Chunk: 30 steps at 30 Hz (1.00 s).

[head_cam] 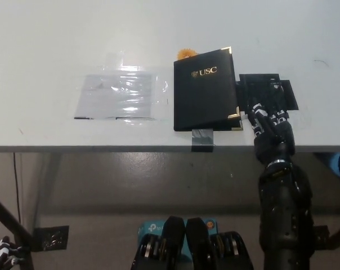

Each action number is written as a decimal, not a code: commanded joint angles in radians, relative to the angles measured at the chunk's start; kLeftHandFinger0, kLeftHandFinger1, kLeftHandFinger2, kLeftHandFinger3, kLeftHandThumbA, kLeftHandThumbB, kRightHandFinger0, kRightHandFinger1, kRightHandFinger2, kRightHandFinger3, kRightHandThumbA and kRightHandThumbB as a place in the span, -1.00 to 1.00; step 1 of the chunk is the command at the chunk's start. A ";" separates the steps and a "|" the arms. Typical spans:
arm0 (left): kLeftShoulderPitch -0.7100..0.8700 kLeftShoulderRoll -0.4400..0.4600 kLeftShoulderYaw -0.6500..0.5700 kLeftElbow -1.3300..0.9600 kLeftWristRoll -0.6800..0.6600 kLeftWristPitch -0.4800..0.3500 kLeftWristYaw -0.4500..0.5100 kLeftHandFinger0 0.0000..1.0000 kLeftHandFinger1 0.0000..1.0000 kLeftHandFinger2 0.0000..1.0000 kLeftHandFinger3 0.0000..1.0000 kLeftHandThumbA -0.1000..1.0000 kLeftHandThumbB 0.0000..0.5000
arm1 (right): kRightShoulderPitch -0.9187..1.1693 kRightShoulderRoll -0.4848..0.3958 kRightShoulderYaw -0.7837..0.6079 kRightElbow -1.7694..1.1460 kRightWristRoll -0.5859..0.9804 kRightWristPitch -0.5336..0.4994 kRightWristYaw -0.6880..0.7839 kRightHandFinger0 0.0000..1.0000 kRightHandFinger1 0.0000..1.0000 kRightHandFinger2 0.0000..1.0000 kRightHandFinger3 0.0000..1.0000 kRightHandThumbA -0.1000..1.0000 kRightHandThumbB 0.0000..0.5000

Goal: The robot uses its right hand to push the cover of the diary kept in the middle of the desk towards the left to open it

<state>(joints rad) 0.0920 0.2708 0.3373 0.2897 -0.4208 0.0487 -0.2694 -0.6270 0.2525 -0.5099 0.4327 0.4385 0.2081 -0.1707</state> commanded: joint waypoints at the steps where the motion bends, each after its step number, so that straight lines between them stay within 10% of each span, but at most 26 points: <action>1: -0.005 0.023 0.002 -0.017 -0.008 -0.031 -0.026 -0.16 0.06 -0.42 -0.32 -0.32 1.00 | 0.002 0.008 0.029 0.042 0.041 -0.094 0.067 1.00 1.00 1.00 1.00 0.50 -0.63; 30: -0.001 0.025 -0.007 -0.033 -0.002 -0.011 -0.018 -0.12 0.11 -0.42 -0.35 -0.36 1.00 | -0.037 0.097 0.213 0.092 0.015 -0.122 0.009 0.90 0.77 0.68 0.85 0.41 -0.40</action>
<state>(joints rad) 0.0921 0.2711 0.3284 0.2871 -0.4177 0.0491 -0.2702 -0.6208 0.2832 -0.3293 0.5175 0.4439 0.0700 -0.1519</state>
